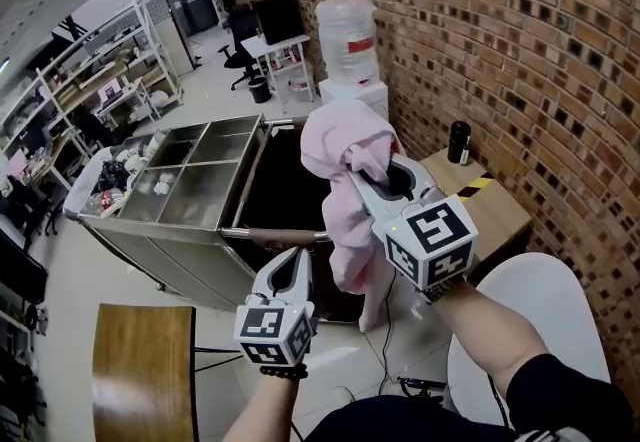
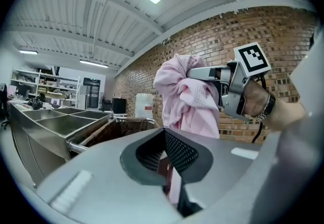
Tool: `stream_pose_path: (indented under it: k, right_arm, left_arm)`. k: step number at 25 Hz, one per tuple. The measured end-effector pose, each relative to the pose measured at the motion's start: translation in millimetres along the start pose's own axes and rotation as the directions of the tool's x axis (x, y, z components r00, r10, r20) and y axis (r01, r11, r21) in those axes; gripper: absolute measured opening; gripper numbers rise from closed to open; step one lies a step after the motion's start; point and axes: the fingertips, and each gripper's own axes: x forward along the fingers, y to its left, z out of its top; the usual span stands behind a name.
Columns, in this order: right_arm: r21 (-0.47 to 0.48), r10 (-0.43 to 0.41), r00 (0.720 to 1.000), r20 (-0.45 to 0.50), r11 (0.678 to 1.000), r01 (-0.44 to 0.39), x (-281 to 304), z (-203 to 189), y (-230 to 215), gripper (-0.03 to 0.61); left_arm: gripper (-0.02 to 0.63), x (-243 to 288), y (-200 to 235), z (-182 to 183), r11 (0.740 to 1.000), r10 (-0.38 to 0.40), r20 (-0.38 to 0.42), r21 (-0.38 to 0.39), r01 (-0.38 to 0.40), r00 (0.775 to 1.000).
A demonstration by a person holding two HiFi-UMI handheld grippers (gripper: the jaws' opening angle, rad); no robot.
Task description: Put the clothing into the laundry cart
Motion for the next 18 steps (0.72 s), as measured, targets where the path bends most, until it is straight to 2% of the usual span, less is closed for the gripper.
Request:
stream_pose_path:
  k: [12,18]
  right_arm:
    - [-0.082,0.013,1.000,-0.020,0.997,-0.015,92,26,46,0.112]
    - [-0.088,0.003,0.993,-0.117,0.996,-0.014,138,-3,58,0.112]
  left_arm:
    - [0.002,-22,73,15,1.000,0.006,0.045,-0.005,-0.006,0.999]
    - [0.002,-25,101,22,1.000,-0.007,0.058,-0.012,0.008,0.998]
